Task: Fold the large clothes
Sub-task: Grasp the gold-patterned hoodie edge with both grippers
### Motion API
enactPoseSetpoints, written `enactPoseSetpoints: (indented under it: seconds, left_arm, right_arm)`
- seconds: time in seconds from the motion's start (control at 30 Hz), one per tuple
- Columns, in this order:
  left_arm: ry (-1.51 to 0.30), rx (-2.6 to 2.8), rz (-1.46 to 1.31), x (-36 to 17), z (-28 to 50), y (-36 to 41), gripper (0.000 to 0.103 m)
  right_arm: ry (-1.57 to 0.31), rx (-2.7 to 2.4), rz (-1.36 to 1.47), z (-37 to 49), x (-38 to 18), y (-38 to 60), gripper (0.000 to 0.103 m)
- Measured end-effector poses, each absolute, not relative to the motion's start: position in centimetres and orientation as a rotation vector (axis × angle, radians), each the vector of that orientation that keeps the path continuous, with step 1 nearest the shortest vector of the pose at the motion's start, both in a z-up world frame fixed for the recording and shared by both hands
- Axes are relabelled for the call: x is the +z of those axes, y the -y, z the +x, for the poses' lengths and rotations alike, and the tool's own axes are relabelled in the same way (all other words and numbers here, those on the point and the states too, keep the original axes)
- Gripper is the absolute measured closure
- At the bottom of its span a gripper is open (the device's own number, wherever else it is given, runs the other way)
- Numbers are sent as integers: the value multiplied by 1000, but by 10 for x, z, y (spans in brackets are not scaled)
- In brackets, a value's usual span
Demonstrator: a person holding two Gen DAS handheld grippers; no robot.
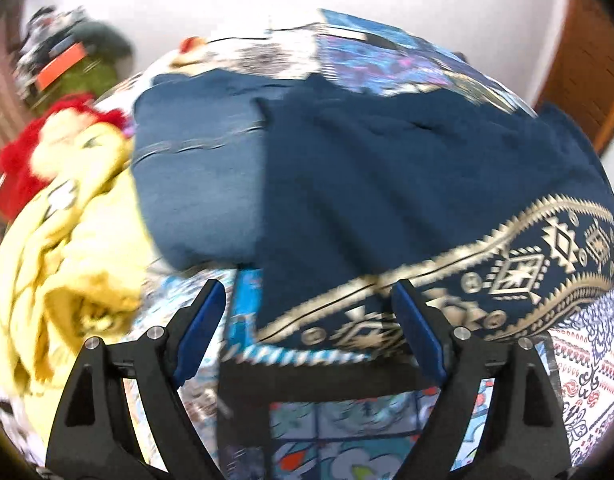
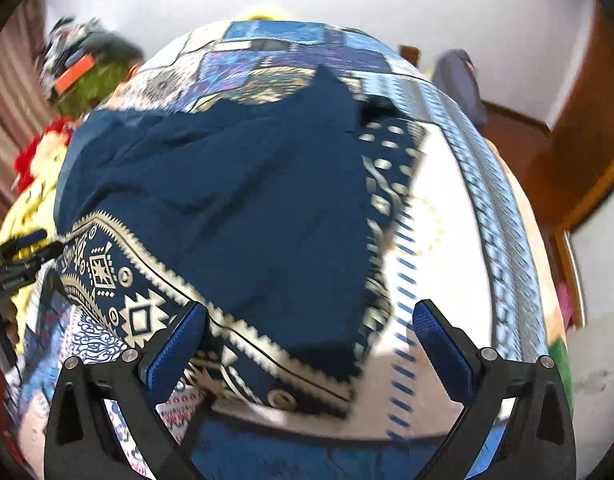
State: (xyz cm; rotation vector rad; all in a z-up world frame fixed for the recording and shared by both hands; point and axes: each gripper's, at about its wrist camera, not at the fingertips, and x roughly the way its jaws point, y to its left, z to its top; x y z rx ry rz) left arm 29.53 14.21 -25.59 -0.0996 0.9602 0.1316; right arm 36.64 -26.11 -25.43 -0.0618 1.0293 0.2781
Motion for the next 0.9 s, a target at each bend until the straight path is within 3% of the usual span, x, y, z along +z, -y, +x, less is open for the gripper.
enactPoseSetpoints:
  seconds: [0.3, 0.7, 0.9]
  left_arm:
    - [-961, 67, -461, -248, 268, -168, 17]
    - [-1008, -202, -990, -307, 292, -157, 18]
    - [-944, -202, -994, -328, 317, -154, 19]
  right_arm:
    - [-937, 336, -22, 357, -217, 242, 1]
    - [-992, 415, -22, 367, -225, 183, 1]
    - [-1027, 425, -42, 372, -239, 171, 1]
